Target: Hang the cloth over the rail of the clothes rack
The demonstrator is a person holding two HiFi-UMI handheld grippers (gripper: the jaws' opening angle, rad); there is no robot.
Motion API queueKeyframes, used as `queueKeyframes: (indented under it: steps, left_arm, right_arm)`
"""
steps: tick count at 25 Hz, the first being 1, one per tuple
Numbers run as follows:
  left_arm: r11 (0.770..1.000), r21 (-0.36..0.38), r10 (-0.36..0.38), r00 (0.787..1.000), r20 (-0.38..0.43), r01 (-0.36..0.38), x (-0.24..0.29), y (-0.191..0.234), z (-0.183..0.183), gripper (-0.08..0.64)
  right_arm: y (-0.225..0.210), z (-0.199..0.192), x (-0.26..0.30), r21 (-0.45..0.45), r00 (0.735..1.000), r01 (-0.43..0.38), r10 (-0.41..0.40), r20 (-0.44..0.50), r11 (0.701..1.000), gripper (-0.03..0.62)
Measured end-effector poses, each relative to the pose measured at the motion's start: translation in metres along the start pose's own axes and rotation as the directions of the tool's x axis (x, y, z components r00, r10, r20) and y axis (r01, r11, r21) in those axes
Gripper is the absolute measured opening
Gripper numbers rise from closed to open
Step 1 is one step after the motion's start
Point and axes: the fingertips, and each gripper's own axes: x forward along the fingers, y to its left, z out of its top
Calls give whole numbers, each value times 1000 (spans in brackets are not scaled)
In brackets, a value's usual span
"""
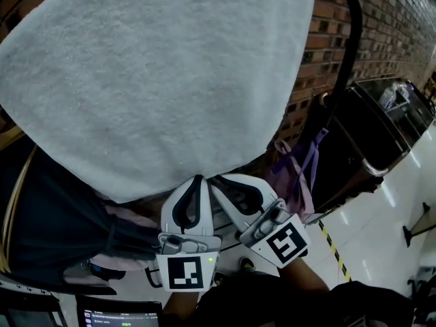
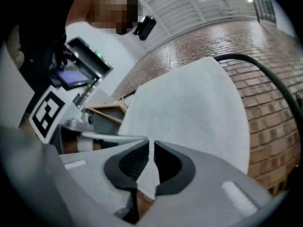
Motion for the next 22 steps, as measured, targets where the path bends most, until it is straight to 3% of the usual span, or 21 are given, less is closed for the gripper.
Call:
queueKeyframes:
  steps: [2,5,12,22]
  left_arm:
    - [1000,20,-1,1000,-13,1,1,-2,-5,8]
    - [1000,13,6,999,-35,-5,2,-3,-12,8]
    - [999,13,43,998,-49,-42,-3,10,-16,8]
    - [999,39,21,998,-60,-19,2,12,-24,8]
  right_arm:
    - [-10,-18,2,47,992,92,-88,-93,995,35]
    - [-11,-23,4,172,986,136,-117,-119,976,35]
    - [5,-16,12,107,992,76,-65,-106,991,29]
    - [-6,-19,19,128,995,73,-63,-82,989,29]
